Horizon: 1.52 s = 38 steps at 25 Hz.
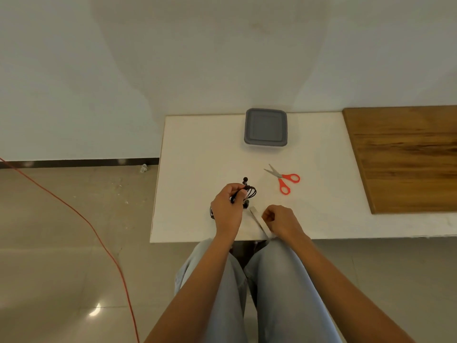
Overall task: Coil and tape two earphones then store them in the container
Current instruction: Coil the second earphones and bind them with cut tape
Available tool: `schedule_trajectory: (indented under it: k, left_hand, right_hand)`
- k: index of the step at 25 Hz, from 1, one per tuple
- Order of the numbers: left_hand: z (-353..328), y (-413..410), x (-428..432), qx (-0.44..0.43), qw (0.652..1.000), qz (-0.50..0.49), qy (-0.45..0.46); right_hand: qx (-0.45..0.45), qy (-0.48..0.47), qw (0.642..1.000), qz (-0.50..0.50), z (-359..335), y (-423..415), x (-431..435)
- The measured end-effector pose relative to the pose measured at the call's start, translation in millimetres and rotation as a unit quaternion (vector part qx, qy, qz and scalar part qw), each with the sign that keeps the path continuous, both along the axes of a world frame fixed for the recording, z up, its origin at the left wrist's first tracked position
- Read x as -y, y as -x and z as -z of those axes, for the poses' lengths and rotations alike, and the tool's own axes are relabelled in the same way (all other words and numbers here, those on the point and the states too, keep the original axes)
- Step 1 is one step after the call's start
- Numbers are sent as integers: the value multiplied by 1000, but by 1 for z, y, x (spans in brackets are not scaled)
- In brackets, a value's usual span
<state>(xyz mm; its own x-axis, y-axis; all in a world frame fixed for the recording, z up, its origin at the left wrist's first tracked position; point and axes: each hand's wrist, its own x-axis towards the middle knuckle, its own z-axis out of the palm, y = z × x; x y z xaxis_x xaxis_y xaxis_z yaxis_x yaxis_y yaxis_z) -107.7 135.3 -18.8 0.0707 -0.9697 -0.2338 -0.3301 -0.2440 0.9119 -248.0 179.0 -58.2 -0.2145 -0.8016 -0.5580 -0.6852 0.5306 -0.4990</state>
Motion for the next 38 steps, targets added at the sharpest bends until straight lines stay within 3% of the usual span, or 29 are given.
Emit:
schedule_trajectory:
  k: [4, 6, 8, 10, 19, 24, 26, 30, 32, 33, 35, 38]
  left_hand:
    - [3, 0, 0, 0, 999, 25, 24]
    - [6, 1, -2, -1, 999, 23, 31]
    - [9, 3, -4, -5, 999, 18, 31]
    - [12, 4, -4, -10, 999, 12, 30]
    - [8, 3, -1, -34, 999, 3, 29]
    - [3, 1, 2, -56, 998, -8, 28]
    - [2, 1, 5, -58, 998, 4, 29]
    - [4, 0, 11, -65, 997, 24, 29]
    - [3, 0, 14, -61, 997, 38, 26]
    - [2, 1, 15, -58, 997, 48, 22]
    - [-2, 1, 19, -59, 996, 67, 12]
    - [-6, -1, 24, -55, 994, 89, 15]
  right_hand:
    - [24, 30, 999, -16, 9, 7, -3]
    - [19, 89, 996, -20, 8, 12, -1]
    - [-49, 203, 978, 9, 7, 23, 8]
    - [-132, 251, 958, 27, 4, 40, 21]
    - [-187, 130, 972, 49, -4, 38, 23]
    - [-191, 42, 978, -72, -8, 40, 19]
    - [-211, 40, 970, -111, -9, 45, 12]
    - [-300, 123, 936, -138, -8, 56, -10]
    - [-184, 150, 965, -111, -9, 59, -16]
    - [-72, 148, 982, -94, -11, 60, -16]
    - [112, 132, 982, -81, -20, 64, -12]
    - [162, 88, 976, -113, -32, 72, 4]
